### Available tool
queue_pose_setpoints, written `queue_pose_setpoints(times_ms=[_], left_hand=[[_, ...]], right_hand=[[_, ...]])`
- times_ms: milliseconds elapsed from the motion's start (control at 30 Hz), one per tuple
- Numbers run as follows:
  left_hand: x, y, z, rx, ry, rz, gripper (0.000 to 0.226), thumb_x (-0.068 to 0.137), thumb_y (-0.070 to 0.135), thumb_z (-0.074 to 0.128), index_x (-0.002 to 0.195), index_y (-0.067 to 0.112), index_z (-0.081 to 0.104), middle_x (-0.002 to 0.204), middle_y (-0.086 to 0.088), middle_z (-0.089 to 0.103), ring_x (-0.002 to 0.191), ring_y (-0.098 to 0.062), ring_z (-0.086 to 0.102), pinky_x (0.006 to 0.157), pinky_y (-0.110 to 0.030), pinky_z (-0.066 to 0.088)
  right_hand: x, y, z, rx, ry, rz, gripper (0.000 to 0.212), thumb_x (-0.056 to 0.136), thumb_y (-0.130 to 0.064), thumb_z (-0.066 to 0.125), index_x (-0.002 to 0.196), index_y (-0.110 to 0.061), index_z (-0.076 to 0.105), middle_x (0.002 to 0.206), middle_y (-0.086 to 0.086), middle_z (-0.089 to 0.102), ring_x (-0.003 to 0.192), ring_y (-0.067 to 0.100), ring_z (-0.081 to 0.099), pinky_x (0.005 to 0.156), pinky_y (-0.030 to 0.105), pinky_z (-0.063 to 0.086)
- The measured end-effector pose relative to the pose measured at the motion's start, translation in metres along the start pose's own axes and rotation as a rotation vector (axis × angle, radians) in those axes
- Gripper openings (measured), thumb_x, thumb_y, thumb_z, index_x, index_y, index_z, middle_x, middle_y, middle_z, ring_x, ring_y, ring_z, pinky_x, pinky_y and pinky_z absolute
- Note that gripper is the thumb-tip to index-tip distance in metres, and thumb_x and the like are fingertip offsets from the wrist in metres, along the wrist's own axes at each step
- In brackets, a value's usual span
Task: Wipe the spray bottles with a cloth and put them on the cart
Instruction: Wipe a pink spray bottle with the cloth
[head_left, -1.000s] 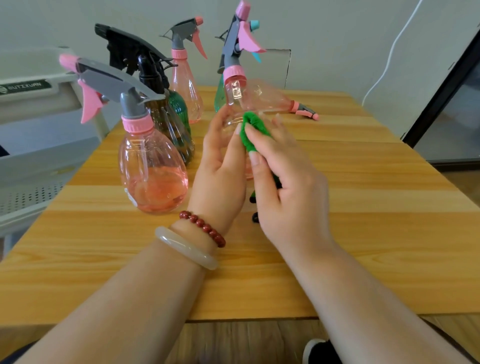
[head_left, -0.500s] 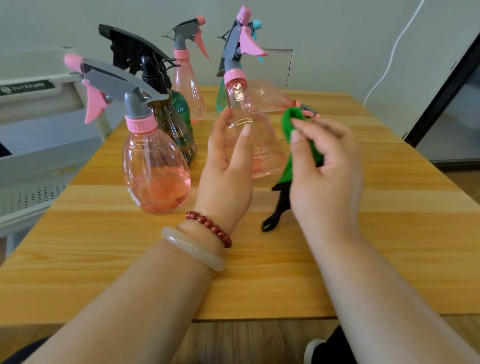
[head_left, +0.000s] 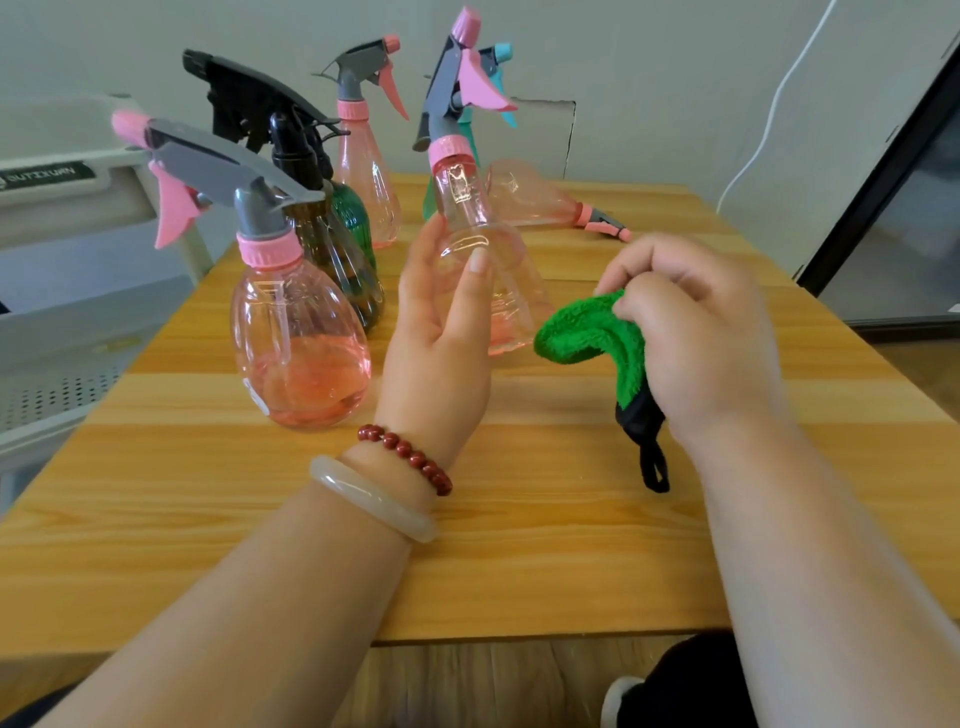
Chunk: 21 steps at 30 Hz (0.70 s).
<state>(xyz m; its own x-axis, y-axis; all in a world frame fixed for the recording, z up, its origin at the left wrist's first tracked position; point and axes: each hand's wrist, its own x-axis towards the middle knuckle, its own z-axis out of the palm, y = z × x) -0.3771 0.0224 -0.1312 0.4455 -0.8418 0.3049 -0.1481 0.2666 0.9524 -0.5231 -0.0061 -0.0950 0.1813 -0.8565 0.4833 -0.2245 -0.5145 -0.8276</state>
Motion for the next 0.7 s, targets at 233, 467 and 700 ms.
queue_pose_setpoints(times_ms=[233, 467, 700], left_hand=[[0.0, -0.004, 0.002, -0.022, -0.075, 0.0, 0.05, 0.101, 0.047, 0.045, 0.149, 0.042, 0.032, 0.129, 0.036, 0.047, 0.121, 0.019, 0.044, 0.093, -0.004, 0.036], [-0.005, -0.004, 0.009, -0.09, -0.113, -0.014, 0.047, 0.098, 0.05, 0.051, 0.143, 0.044, 0.039, 0.129, 0.018, 0.06, 0.119, 0.001, 0.058, 0.106, -0.042, 0.048], [-0.002, -0.002, 0.006, -0.121, -0.111, -0.021, 0.042, 0.102, 0.044, 0.046, 0.143, 0.038, 0.042, 0.117, 0.022, 0.067, 0.108, 0.008, 0.062, 0.089, -0.016, 0.05]], right_hand=[[-0.008, 0.01, 0.019, 0.087, 0.245, -0.052, 0.012, 0.085, -0.023, 0.076, 0.088, -0.017, 0.066, 0.087, -0.002, 0.069, 0.083, 0.009, 0.065, 0.074, 0.023, 0.051], [-0.016, 0.01, 0.044, -0.119, 0.42, -0.339, 0.021, 0.09, -0.022, 0.063, 0.101, -0.009, 0.074, 0.104, 0.004, 0.057, 0.1, 0.007, 0.056, 0.091, 0.016, 0.043], [-0.021, 0.014, 0.06, -0.259, 0.25, -0.401, 0.038, 0.099, -0.026, 0.052, 0.13, -0.005, 0.061, 0.14, 0.015, 0.053, 0.14, 0.029, 0.042, 0.115, 0.044, 0.035]])
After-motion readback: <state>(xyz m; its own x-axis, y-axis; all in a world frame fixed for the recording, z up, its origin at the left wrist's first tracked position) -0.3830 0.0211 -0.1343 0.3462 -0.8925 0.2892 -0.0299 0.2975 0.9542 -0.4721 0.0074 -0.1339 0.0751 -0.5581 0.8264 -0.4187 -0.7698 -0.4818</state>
